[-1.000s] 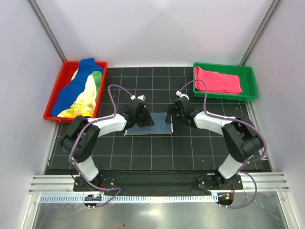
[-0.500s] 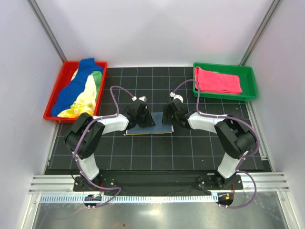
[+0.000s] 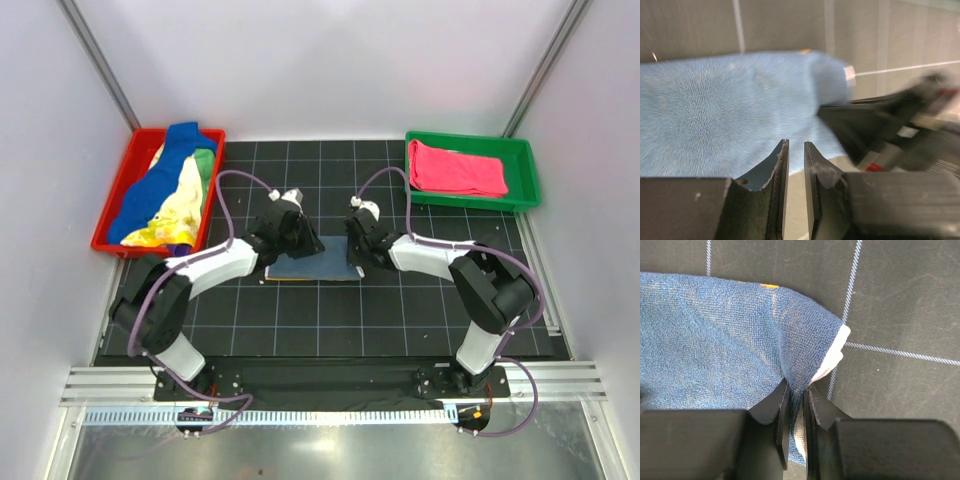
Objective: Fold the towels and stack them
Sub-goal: Neatly place the folded towel into the bin
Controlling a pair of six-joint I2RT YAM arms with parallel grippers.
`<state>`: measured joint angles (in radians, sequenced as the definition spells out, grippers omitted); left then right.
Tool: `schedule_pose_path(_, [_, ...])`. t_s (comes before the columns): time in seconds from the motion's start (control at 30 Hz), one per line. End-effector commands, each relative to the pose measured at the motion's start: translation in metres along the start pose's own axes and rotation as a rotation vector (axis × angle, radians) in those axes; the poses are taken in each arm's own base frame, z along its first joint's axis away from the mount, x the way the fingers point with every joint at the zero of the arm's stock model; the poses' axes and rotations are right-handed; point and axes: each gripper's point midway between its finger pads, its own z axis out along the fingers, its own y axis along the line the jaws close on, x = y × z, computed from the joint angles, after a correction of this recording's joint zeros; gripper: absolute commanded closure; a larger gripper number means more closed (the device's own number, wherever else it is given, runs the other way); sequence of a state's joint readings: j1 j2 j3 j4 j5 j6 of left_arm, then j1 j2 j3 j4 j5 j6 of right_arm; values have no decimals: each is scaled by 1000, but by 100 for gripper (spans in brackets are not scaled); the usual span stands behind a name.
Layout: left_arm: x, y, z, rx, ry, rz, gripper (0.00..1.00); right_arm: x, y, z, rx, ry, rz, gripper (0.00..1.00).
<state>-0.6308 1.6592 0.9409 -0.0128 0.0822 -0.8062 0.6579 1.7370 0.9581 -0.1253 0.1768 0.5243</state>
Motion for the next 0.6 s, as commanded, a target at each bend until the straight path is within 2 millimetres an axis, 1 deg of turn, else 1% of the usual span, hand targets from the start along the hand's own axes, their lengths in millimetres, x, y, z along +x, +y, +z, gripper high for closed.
schedule_pose_path(0.0, [-47, -36, -41, 63, -148, 30, 78, -12, -6, -7, 56, -18, -31, 86])
schedule_pose_path(0.03, [-52, -40, -55, 71, -169, 35, 77, -14, -7, -8, 65, -24, -36, 88])
schedule_pose_path(0.07, [-57, -43, -63, 75, -187, 39, 77, -19, -6, -9, 67, -32, -44, 89])
schedule_pose_path(0.1, [-61, -41, -70, 61, -206, 44, 76, -20, -8, -10, 76, -32, -51, 90])
schedule_pose_path(0.13, [-65, -45, -85, 66, -232, 47, 76, -26, -7, -11, 85, -44, -52, 91])
schedule_pose_path(0.2, [-71, -43, -98, 51, -263, 58, 75, -30, -10, -13, 107, -49, -68, 92])
schedule_pose_path(0.23, [-73, -44, -111, 54, -283, 61, 75, -37, -9, -14, 114, -61, -74, 93])
schedule_pose_path(0.3, [-77, -43, -122, 46, -310, 67, 74, -40, -11, -15, 134, -60, -93, 93])
schedule_pose_path(0.33, [-77, -40, -128, 35, -313, 70, 74, -48, -12, -15, 152, -78, -97, 93])
schedule_pose_path(0.37, [-79, -42, -136, 42, -328, 74, 74, -49, -15, -16, 170, -71, -114, 93])
schedule_pose_path(0.4, [-80, -41, -140, 37, -335, 76, 74, -58, -12, -17, 174, -89, -119, 93])
schedule_pose_path(0.47, [-80, -42, -150, 36, -340, 83, 73, -65, -22, -15, 241, -99, -150, 93])
schedule_pose_path(0.5, [-80, -42, -153, 37, -342, 86, 74, -71, -26, -14, 268, -104, -184, 93])
schedule_pose_path(0.53, [-79, -41, -156, 34, -339, 97, 74, -90, -23, -16, 283, -136, -199, 94])
schedule_pose_path(0.57, [-74, -37, -161, 24, -323, 103, 74, -90, -35, -8, 354, -119, -235, 94])
